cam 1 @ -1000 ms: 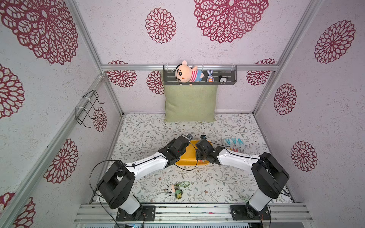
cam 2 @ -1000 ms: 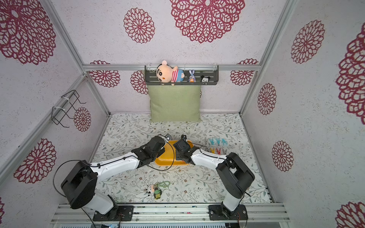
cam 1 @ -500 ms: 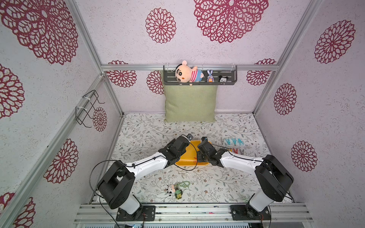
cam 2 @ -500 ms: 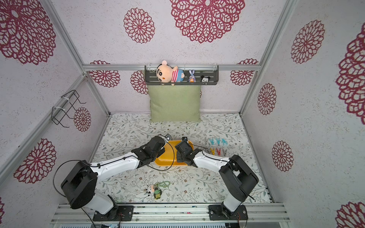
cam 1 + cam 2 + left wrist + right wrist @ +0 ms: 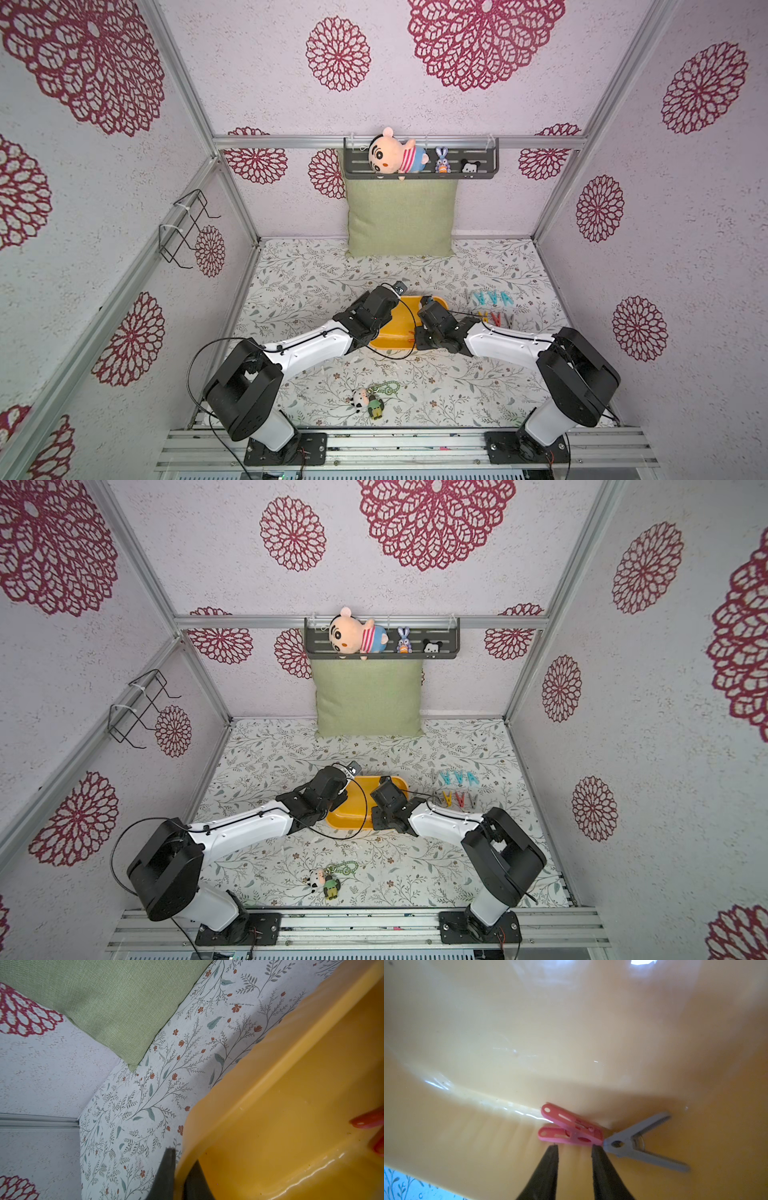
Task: Take the clothespins out of the storage box
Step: Pick up the clothespin from the storage box.
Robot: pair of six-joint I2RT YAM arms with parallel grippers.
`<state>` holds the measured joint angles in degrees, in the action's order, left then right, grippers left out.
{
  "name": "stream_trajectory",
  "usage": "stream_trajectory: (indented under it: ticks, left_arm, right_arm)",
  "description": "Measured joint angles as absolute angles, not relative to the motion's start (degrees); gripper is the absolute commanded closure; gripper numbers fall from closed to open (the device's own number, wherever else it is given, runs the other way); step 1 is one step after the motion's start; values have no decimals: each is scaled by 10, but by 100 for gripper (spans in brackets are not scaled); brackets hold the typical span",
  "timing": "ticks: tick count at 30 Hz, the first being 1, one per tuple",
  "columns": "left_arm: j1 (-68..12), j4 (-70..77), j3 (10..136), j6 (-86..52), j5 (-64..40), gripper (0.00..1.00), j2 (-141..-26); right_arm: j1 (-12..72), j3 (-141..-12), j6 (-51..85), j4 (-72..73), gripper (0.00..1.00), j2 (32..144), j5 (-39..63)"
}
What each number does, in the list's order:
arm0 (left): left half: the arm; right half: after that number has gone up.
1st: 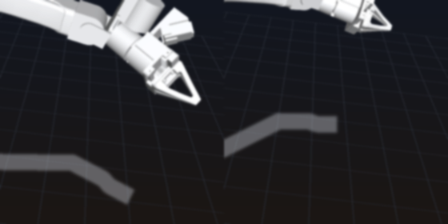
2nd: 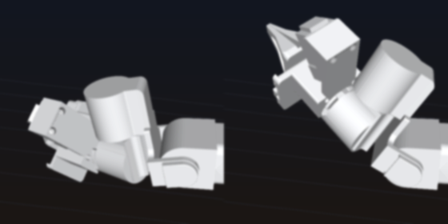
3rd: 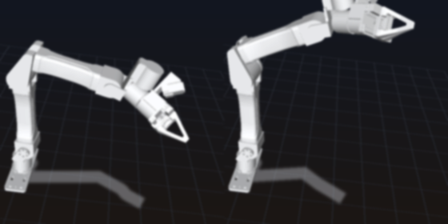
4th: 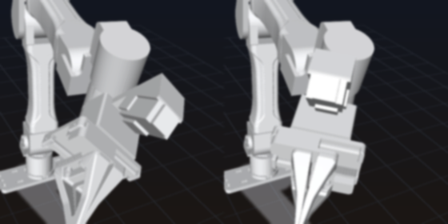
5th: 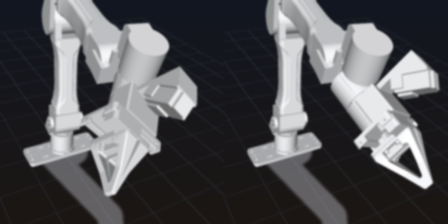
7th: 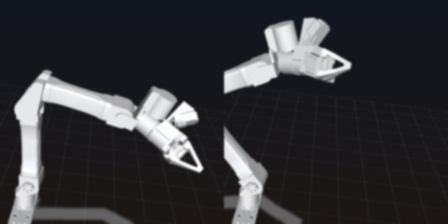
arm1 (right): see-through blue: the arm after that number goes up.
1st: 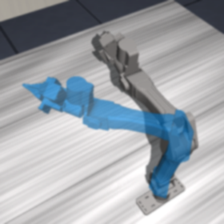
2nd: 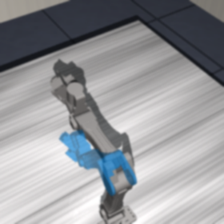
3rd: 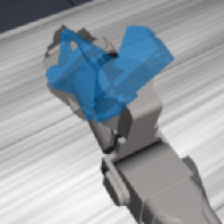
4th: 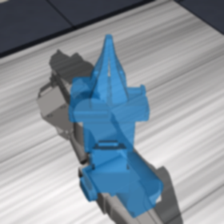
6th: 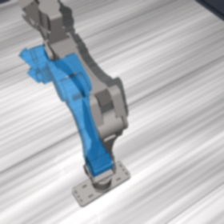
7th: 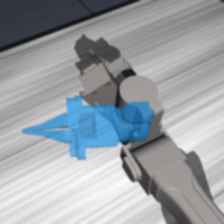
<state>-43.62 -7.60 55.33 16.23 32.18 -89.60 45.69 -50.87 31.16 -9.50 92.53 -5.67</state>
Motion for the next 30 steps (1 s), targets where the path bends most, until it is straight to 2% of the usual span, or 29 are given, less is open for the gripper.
stream_trajectory:
  ticks: [19, 30]
  left_arm:
    - [-436, -76, 553, 162, 321, 100, -896]
    - [-436, -74, 553, 162, 322, 100, -896]
  right_arm:
    - [458, -535, 213, -85, 65, 966, -58]
    - [458, -509, 176, -20, 66, 974, -79]
